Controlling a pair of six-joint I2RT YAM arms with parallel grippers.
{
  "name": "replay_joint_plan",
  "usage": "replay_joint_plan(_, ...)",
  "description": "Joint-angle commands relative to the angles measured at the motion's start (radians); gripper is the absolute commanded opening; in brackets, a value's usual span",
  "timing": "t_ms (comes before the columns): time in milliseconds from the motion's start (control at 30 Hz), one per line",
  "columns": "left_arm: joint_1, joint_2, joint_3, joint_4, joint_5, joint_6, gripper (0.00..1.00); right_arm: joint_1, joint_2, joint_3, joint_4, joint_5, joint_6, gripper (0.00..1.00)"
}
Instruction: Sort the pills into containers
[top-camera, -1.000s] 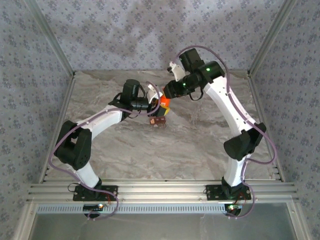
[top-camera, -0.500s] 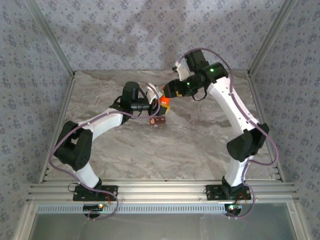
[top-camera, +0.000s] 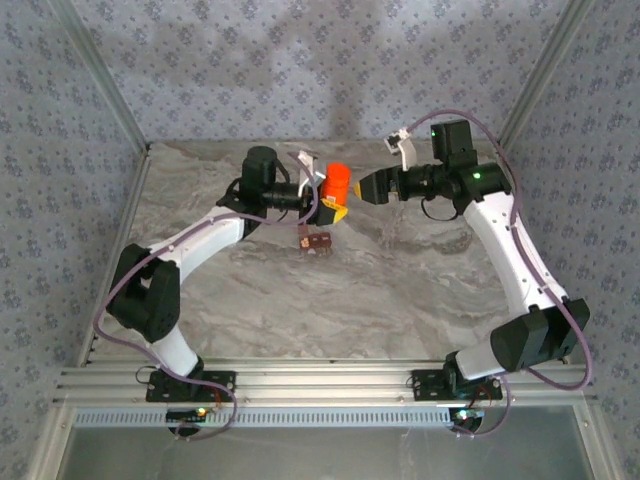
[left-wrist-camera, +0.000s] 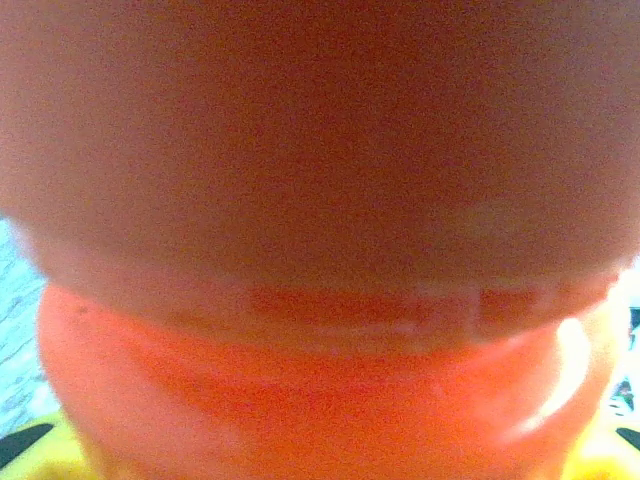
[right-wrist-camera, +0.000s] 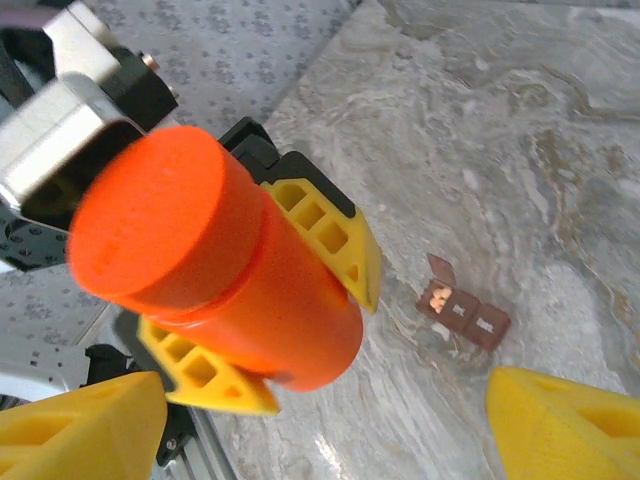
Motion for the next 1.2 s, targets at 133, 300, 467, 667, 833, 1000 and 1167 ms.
replay_joint_plan(133, -0.012, 0.011, 0.083, -0.114, 0.154, 0.003, 0.0, 0.012, -0.001, 0.038, 0.095, -0.089, -0.05, 0.85)
replay_joint_plan(300, -0.016, 0.024, 0.097, -0.144, 0.172, 0.008, 0.0, 0.039, 0.021, 0.076, 0.09, -0.115, -0.068, 0.84)
replay_joint_plan(467, -0.016, 0.041, 0.112, -0.168, 0.184, 0.012, 0.0, 0.069, 0.046, 0.106, 0.085, -0.122, -0.075, 0.83)
replay_joint_plan(667, -0.017, 0.048, 0.121, -0.17, 0.185, 0.014, 0.0, 0.098, 0.088, 0.158, 0.053, -0.111, -0.086, 0.76)
replay_joint_plan(833, -0.017, 0.047, 0.122, -0.175, 0.182, 0.019, 0.0, 0.103, 0.097, 0.165, 0.019, -0.096, -0.105, 0.72)
replay_joint_plan(1000, -0.017, 0.047, 0.126, -0.175, 0.182, 0.021, 0.0, 0.103, 0.098, 0.166, -0.019, -0.066, -0.126, 0.72)
replay_joint_plan(1167, -0.017, 0.046, 0.125, -0.175, 0.182, 0.021, 0.0, 0.102, 0.101, 0.165, -0.039, -0.051, -0.13, 0.57)
